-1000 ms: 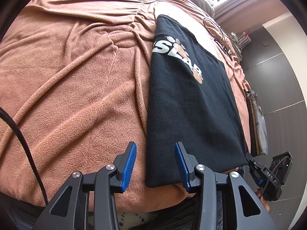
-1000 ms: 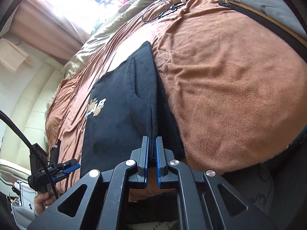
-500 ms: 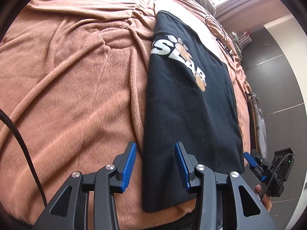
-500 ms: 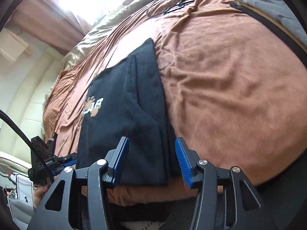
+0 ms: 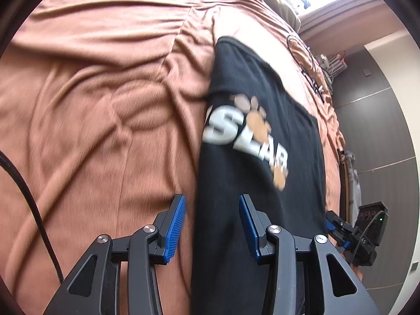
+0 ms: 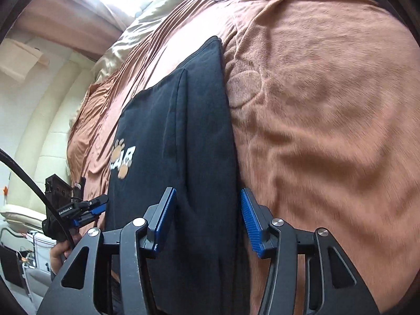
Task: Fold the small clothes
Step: 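Close the left tool on the t-shirt edge beside the right tool, then lift the folded black t-shirt off the bed with both tools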
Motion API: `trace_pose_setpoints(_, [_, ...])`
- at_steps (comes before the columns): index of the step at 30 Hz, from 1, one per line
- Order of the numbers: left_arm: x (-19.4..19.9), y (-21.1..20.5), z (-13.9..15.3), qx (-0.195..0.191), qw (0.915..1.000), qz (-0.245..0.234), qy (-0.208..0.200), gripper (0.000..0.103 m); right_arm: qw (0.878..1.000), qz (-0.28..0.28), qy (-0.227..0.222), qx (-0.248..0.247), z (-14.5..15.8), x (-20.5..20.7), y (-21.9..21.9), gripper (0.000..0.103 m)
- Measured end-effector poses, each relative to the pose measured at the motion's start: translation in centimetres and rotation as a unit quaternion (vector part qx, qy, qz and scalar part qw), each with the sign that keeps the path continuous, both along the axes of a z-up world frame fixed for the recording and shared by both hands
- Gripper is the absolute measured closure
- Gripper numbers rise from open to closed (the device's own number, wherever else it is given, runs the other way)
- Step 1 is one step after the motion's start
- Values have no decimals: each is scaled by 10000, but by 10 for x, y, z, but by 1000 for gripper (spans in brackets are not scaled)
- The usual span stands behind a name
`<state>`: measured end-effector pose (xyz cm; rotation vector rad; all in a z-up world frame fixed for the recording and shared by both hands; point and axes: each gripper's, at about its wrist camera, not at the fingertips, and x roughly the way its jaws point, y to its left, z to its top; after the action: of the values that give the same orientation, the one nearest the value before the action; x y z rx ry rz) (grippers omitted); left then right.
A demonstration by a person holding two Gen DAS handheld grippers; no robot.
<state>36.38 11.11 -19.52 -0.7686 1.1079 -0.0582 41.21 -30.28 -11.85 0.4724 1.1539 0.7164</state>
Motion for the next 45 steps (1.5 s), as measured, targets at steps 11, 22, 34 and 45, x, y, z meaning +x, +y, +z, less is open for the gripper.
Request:
trace_pose_setpoints(11, [63, 13, -3, 67, 10000, 15, 21, 59, 9987, 386, -46, 329, -10, 78, 35, 55])
trace_pose_setpoints(22, [111, 27, -9, -8, 9998, -11, -174, 59, 9963, 805, -111, 282, -23, 141, 84, 57])
trace_pose_setpoints(34, [153, 39, -15, 86, 9996, 115, -241, 85, 9937, 953, -367, -462, -14, 158, 135, 82])
trace_pose_setpoints(45, [137, 35, 29, 28, 9970, -84, -774, 97, 9858, 832, -1051, -1013, 28, 119, 154, 91])
